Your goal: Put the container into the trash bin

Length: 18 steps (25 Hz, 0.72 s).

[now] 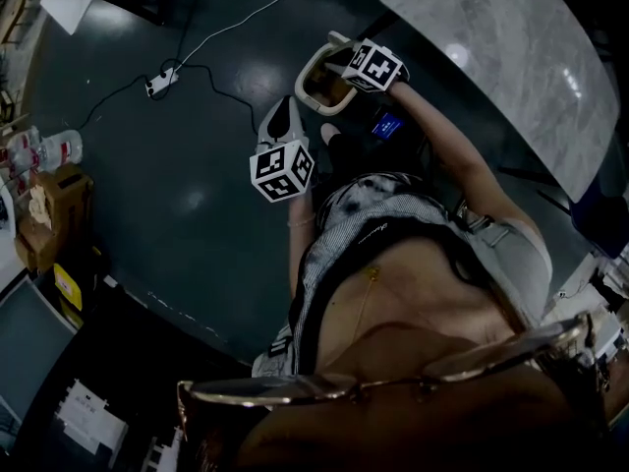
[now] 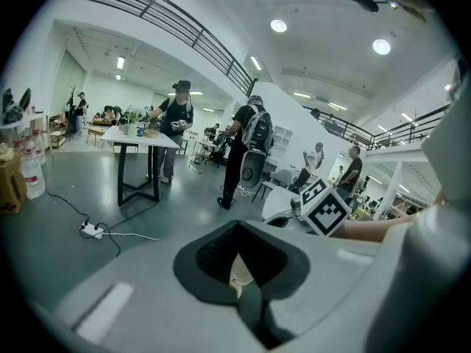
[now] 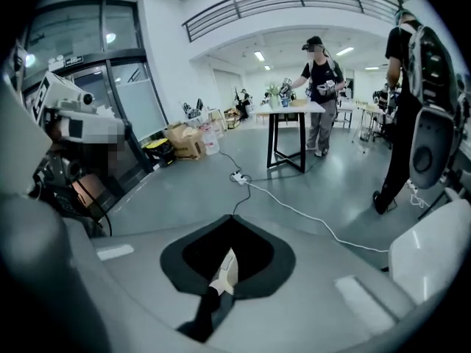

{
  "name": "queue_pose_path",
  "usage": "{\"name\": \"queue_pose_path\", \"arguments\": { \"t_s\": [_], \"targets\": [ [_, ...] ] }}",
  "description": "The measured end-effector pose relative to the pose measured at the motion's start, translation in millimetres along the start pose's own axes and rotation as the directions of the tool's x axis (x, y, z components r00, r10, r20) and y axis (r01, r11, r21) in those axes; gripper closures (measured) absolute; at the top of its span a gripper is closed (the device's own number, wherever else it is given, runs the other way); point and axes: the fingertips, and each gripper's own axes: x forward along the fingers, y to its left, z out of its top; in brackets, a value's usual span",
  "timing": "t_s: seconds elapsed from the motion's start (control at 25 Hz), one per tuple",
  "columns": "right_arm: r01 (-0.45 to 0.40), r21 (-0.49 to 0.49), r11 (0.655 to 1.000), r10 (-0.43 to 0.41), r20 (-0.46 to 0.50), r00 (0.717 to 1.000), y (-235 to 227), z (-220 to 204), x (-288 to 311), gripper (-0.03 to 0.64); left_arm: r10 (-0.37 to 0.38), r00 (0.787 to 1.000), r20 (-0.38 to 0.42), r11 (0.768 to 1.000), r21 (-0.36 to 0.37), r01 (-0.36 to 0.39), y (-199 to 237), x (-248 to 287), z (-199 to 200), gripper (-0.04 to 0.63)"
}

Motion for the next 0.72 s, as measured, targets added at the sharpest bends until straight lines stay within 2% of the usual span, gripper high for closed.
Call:
{"name": "queue_pose_path", "arguments": {
  "t_s": [0.24,0.48,0.72],
  "targets": [
    [0.047,-0.018,0.999,-0.043,0.174,0.984,19.5,36.5,-55.4,0.591,-0.029,0.999,0.028,0.999,0.022,0.029,-14.3,4.0,9.1,0.595],
    [0.112,-0.009,0.994,-0.101,0.352,0.931,35.0,66.8,-108.2,0.591,-0.077,0.996,0.054,0.996,0.05,0.075,-32.7,7.5,23.1,0.595],
    [0.16,0.014,0.987,-0.149,0.446,0.882,47.2,79.3,-147.9,0.591,-0.149,0.984,0.102,0.986,0.093,0.14,-60.4,9.9,47.8,0.595]
  ]
}}
